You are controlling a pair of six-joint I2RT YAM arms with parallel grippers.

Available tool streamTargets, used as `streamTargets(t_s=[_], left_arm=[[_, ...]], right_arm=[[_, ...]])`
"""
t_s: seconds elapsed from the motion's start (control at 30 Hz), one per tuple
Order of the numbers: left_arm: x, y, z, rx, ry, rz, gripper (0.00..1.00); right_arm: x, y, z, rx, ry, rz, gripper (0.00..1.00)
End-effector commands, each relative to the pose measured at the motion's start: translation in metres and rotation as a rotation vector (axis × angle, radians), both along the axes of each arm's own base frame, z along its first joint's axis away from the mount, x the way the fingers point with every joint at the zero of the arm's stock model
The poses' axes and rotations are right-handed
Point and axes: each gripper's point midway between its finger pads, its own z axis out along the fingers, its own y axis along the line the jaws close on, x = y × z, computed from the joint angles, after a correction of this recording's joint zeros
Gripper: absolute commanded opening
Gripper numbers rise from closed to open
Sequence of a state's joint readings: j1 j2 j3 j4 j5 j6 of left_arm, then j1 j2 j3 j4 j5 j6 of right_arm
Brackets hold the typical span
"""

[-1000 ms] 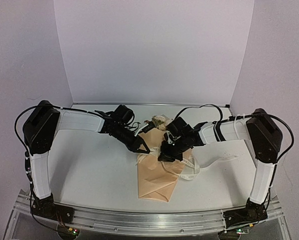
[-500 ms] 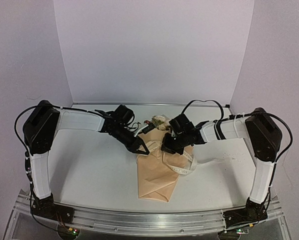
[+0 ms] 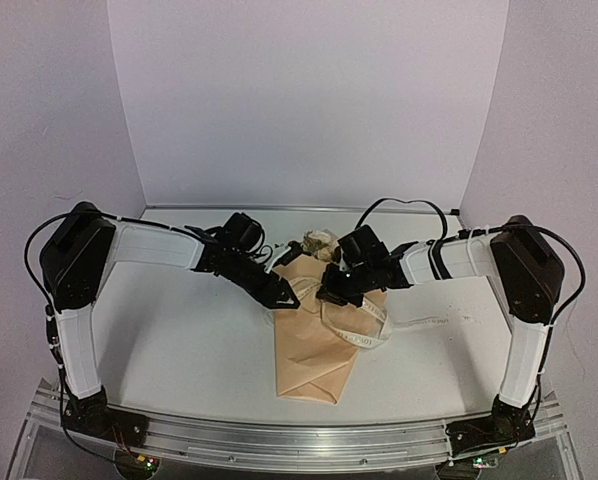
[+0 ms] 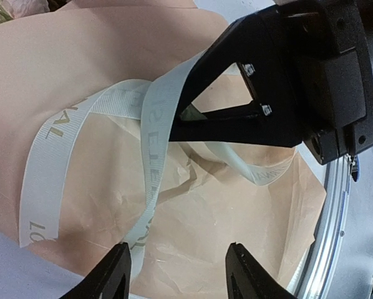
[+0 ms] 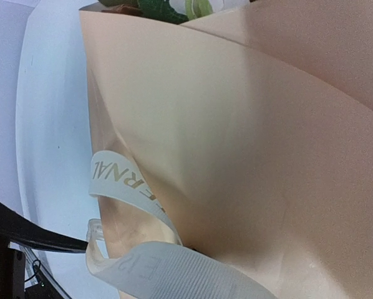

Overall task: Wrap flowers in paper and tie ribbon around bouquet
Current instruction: Tie the folded bouquet at the center of the board.

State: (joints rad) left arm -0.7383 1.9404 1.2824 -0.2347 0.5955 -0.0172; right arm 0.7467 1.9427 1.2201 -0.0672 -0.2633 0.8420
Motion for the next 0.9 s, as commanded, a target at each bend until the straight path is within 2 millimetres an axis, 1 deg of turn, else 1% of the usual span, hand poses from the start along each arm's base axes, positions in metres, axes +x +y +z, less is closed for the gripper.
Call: streamTargets(t_s=[0.0, 0.13, 0.2, 0.27, 0.37, 0.43, 0.6, 0.7, 0.87], left_arm=[[0.021, 0.000, 0.051, -0.079, -0.178, 0.055, 0.57], [0.036, 0.008, 0.061, -0.051, -0.268, 0.120, 0.59], [0.045, 0.012, 0.062, -0.020, -0.320, 0.138, 0.60], [0.051, 0.015, 0.055, 0.033, -0.335, 0.142, 0.60], [0.062, 0.016, 0.036, 0.123, -0.341, 0.126, 0.59], [0.067, 0.015, 0.027, 0.155, -0.350, 0.116, 0.57], [0.075, 0.008, 0.020, 0.173, -0.366, 0.092, 0.57], [0.078, 0.004, 0.012, 0.188, -0.358, 0.076, 0.57], [0.076, -0.006, 0.002, 0.197, -0.353, 0.040, 0.56]], right_arm=[[0.003, 0.012, 0.009, 0.037, -0.025, 0.050, 0.00], [0.003, 0.015, 0.009, 0.041, -0.021, 0.061, 0.00], [0.002, 0.016, 0.009, 0.043, -0.017, 0.067, 0.00], [0.002, 0.017, 0.008, 0.043, -0.015, 0.068, 0.00], [0.002, 0.017, 0.008, 0.041, -0.015, 0.072, 0.00], [0.002, 0.017, 0.008, 0.042, -0.016, 0.073, 0.00], [0.002, 0.017, 0.009, 0.042, -0.017, 0.076, 0.00], [0.001, 0.016, 0.009, 0.040, -0.020, 0.077, 0.00], [0.001, 0.016, 0.010, 0.042, -0.023, 0.081, 0.00]])
